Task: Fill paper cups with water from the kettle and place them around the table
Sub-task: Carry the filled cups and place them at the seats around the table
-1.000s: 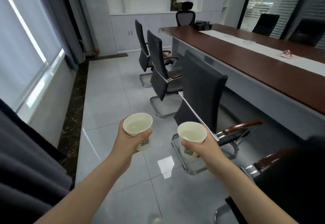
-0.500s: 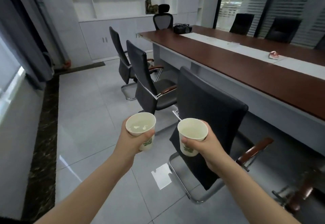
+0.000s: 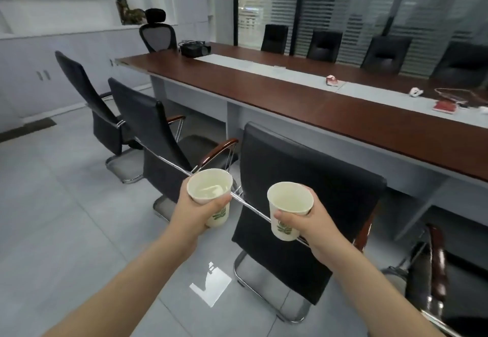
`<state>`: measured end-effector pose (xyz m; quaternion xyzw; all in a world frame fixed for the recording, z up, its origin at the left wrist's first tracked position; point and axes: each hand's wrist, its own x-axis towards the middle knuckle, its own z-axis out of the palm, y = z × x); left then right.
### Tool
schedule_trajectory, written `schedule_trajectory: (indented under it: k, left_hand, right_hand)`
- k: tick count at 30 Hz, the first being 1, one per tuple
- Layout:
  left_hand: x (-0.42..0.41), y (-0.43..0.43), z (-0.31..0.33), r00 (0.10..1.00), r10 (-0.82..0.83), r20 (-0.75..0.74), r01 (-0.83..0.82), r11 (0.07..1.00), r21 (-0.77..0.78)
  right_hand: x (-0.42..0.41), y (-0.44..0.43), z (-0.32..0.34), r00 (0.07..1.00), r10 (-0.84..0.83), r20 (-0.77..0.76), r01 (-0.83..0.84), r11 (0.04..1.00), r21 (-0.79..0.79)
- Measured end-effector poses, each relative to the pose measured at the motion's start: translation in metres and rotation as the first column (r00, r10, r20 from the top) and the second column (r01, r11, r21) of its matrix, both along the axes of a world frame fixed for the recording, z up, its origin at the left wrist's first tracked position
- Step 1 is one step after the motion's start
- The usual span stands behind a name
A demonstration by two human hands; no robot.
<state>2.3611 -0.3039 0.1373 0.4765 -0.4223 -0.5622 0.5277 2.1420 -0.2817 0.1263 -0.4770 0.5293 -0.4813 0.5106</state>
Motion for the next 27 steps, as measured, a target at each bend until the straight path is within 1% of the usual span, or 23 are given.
schedule_trajectory:
  k: [2,7,12,16,20,23,27]
  left_hand:
    - [0.019,-0.02,0.004,0.999,-0.041,0.031,0.041,0.999,-0.008]
    - [0.058,-0.066,0.014,0.994,-0.081,0.068,0.085,0.995,-0.054]
    - [0.088,-0.111,0.019,0.991,-0.124,0.057,0.127,0.99,-0.061]
    - [0.104,-0.146,0.02,0.993,-0.108,0.041,0.11,0.991,-0.071]
    - [0.114,-0.187,0.016,0.991,-0.128,0.041,0.13,0.99,-0.06]
    - [0.115,-0.226,0.015,0.988,-0.128,0.092,0.134,0.989,-0.069]
    - [0.11,-0.289,0.016,0.981,-0.146,0.127,0.156,0.985,-0.073]
  right_hand:
    - [0.023,-0.013,0.005,0.999,-0.04,0.014,0.04,0.999,-0.015]
    - [0.075,-0.046,0.02,0.996,-0.083,0.04,0.084,0.996,-0.032]
    - [0.108,-0.087,0.03,0.993,-0.108,0.049,0.111,0.992,-0.058]
    - [0.132,-0.123,0.034,0.995,-0.094,0.018,0.095,0.993,-0.063]
    - [0.15,-0.162,0.031,0.995,-0.1,0.019,0.101,0.992,-0.07]
    - [0.157,-0.198,0.028,0.993,-0.121,0.01,0.122,0.99,-0.071]
    - [0.159,-0.257,0.029,0.985,-0.163,0.063,0.168,0.982,-0.088]
